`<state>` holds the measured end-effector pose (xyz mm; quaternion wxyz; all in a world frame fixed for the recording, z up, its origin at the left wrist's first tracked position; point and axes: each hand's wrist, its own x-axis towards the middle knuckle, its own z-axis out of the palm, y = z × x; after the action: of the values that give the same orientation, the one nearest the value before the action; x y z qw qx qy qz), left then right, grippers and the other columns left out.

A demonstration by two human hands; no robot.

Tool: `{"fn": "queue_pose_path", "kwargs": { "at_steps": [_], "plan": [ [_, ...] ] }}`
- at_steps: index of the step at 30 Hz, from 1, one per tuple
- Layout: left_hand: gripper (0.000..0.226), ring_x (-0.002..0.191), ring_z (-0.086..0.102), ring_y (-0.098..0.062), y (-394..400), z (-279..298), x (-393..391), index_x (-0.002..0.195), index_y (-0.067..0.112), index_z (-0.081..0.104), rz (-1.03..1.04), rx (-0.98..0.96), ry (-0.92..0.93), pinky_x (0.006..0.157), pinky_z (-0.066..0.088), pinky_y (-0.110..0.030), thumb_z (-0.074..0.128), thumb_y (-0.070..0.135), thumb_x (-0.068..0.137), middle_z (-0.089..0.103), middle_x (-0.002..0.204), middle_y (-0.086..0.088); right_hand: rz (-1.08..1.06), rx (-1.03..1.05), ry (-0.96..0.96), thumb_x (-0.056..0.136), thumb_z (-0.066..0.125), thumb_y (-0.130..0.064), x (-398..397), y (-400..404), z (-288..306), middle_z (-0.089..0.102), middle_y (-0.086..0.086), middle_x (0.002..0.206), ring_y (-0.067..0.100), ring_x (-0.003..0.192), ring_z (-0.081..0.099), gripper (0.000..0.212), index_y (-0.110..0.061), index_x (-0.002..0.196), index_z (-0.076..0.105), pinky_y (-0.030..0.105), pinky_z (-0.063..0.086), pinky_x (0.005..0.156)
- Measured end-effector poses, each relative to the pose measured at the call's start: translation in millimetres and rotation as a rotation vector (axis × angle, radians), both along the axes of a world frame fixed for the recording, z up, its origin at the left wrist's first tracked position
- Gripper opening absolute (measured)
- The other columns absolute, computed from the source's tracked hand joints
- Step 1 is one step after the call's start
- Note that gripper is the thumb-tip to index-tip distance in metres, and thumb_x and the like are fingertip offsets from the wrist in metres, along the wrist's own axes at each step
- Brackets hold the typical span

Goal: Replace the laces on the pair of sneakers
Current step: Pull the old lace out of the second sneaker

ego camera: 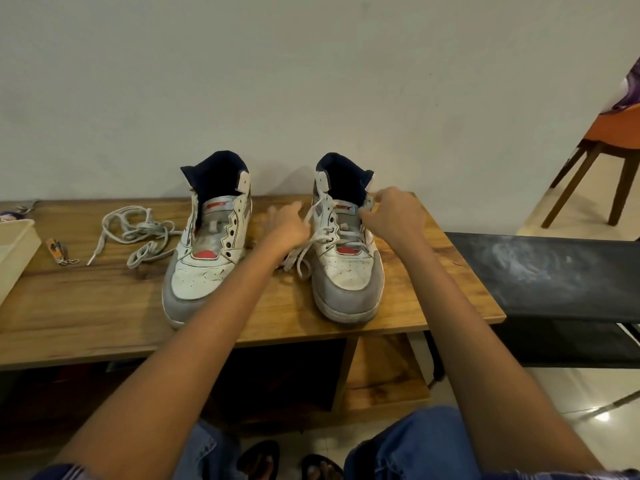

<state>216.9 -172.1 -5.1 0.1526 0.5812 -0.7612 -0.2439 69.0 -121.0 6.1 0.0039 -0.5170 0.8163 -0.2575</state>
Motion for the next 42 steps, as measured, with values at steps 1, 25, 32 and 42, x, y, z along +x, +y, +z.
{"fn": "queue_pose_path", "kwargs": {
  "at_steps": [1,25,32,42],
  "plan": [
    [0.045,0.135,0.027,-0.029,1,4,-2,0.139,0.021,0.041,0.056,-0.124,0.031,0.107,0.029,-0.041,0.049,0.016,0.095,0.033,0.146,-0.012,-0.026,-0.062,0.046,0.09,0.055,-0.028,3,2,5,0.061,0.006,0.086,0.025,0.082,0.056,0.025,-0.005,0.098,0.063,0.027,0.036,0.062],
    [0.024,0.057,0.051,-0.011,-4,3,-5,0.079,0.001,0.072,0.017,-0.058,0.319,0.05,0.037,-0.021,0.069,0.025,0.083,0.065,0.07,-0.007,0.093,-0.119,0.016,0.084,0.056,-0.004,8,24,20,0.061,0.006,0.097,0.022,0.087,0.053,0.039,-0.01,0.121,0.05,0.03,0.039,0.066],
    [0.024,0.061,0.057,-0.012,-7,0,-3,0.079,0.003,0.073,0.015,-0.037,0.35,0.061,0.05,-0.028,0.069,0.026,0.083,0.068,0.073,-0.006,0.208,0.193,0.388,0.091,0.053,-0.007,45,1,2,0.058,0.004,0.09,0.023,0.089,0.055,0.015,-0.008,0.103,0.06,0.028,0.038,0.065],
    [0.022,0.067,0.062,-0.017,-4,1,-2,0.078,0.004,0.073,0.02,-0.057,0.364,0.064,0.051,-0.03,0.069,0.025,0.083,0.071,0.078,-0.011,-0.265,-0.355,-0.275,0.092,0.055,-0.017,-9,30,14,0.069,-0.001,0.095,0.012,0.081,0.058,0.024,-0.013,0.112,0.068,0.022,0.038,0.065]
  ]
}}
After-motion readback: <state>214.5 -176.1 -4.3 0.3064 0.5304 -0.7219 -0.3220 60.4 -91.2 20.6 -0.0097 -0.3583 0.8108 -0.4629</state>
